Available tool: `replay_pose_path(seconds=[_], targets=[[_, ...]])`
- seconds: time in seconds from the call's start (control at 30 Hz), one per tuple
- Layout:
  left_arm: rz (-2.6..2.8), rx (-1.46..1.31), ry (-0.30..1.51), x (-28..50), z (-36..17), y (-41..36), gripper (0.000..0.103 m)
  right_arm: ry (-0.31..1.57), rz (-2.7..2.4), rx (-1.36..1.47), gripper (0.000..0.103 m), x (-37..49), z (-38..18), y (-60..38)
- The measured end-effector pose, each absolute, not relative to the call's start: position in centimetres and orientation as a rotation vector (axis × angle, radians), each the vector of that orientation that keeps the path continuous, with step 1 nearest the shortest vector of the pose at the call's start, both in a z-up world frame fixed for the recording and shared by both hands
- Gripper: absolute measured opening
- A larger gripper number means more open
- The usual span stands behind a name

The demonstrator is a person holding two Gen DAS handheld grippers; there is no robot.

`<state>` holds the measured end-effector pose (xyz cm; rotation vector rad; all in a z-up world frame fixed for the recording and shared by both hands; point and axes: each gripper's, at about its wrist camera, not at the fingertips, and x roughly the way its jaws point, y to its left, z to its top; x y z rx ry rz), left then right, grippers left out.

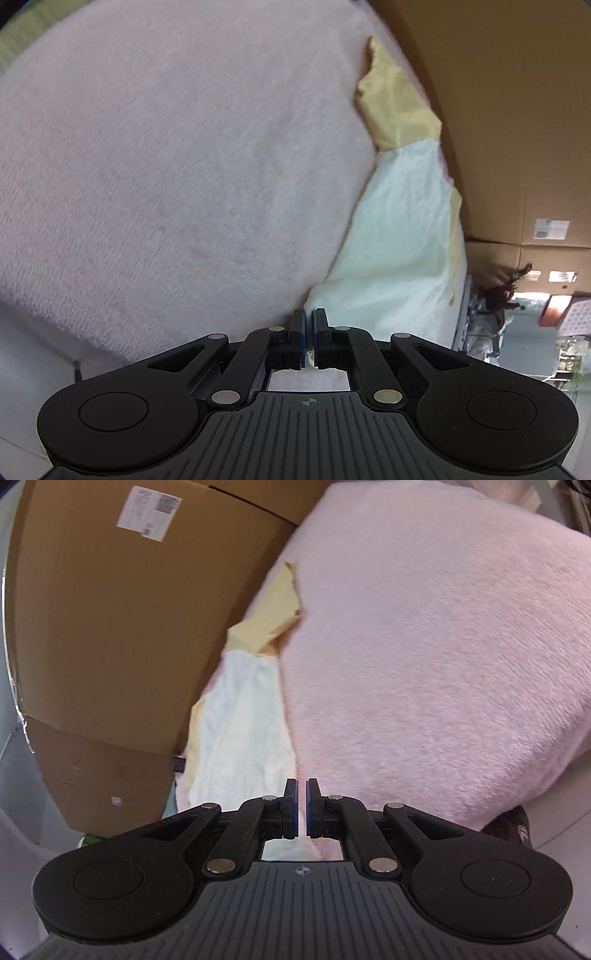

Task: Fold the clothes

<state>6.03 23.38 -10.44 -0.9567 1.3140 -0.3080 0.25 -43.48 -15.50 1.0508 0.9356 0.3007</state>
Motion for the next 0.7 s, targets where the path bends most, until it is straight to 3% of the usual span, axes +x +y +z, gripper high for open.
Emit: replay_pose_path(seconds=[0.23,0.27,0.33,0.4,0.5,0.6,0.67,0.7], targets=[[-0.323,-0.93,1.3,6.0,-9.9,22.7,0.004,0.933,0.31,0.981,0.007,-0.3,-15.5,-43.0],[-0.325,-0.928,1.299,6.1,-9.8,22.6,0.004,0.946,0.329,0.97,0.013,-0.4,-15.5,-42.7],[-0.324,-0.925,1.298,6.3,-9.8,22.8,0.005,0.963,0.375,0.96,0.06,-0.5,-15.5,-42.2],[-0.32,-0.923,1.3,6.4,-9.9,22.8,0.005,0.964,0.402,0.952,0.066,-0.7,-15.5,-41.7],[-0.32,-0.922,1.305,6.5,-10.0,22.8,0.005,0.977,0.432,0.918,0.065,-0.6,-15.2,-40.9],[-0.325,-0.917,1.302,6.5,-9.8,22.7,0.005,1.019,0.477,0.923,0.042,-0.1,-15.5,-39.8],[-0.328,-0.914,1.301,6.6,-9.7,22.6,0.005,1.041,0.478,0.9,0.037,0.4,-15.7,-38.9],[-0.33,-0.911,1.302,6.7,-9.7,22.5,0.005,1.039,0.491,0.913,0.029,0.5,-15.5,-38.8]])
